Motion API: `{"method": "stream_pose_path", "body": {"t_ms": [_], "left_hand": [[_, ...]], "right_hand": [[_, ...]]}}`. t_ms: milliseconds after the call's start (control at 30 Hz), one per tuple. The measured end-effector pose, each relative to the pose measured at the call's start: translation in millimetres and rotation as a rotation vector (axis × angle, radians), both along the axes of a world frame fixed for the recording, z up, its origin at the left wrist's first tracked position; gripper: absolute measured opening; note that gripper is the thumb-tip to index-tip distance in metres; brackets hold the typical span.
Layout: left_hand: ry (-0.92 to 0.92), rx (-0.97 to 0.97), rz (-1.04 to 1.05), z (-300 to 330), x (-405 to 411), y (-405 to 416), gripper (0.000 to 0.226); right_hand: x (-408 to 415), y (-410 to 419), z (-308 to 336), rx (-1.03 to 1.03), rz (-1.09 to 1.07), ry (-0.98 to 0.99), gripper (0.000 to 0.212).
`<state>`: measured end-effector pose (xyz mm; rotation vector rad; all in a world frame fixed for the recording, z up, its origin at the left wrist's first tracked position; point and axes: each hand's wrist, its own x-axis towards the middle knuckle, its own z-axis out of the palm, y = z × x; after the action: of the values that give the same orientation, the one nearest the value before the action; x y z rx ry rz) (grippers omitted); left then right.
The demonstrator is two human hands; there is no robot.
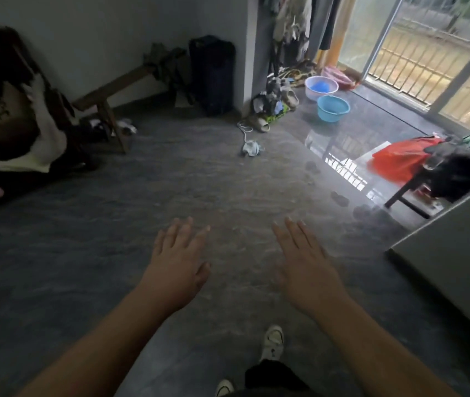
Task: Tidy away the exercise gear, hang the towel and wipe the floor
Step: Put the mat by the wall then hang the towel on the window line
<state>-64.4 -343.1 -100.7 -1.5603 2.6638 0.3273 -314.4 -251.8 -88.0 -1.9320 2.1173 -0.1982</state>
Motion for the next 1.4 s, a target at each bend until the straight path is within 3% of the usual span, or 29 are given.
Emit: {"method": "stream_pose_path", "body": {"t_ms": [133, 233, 333, 733, 1200, 1400], "left_hand": [[-0.014, 0.010, -0.005, -11, -31, -72, 0.074], [-0.041, -0.049, -0.033, -16, -60, -142, 0.075], [-0.048, -0.049, -0.025, -13, -98, -220, 0.075], [0.066, 0.025, 0.042, -11, -204, -470, 0.076], [0.081, 0.061, -0.058, -44, -284, -833, 0.067], [0.048, 0.097, -0.140, -53, -340, -962, 0.069]], "right_hand": [[-28, -71, -5, -0.006, -0.002, -0.027, 0.068], [-66, -137, -13, -0.035, -0.022, -0.049, 0.079], [-106, -211, -17, -0.040, -0.047, -0.092, 0.068], [-204, -468, -2, 0.034, 0.043, -0.060, 0.069], [-268, -807, -26, 0.097, -0.112, -0.084, 0.070], [-320, -915, -41, 0.143, -0.168, -0.107, 0.072]]}}
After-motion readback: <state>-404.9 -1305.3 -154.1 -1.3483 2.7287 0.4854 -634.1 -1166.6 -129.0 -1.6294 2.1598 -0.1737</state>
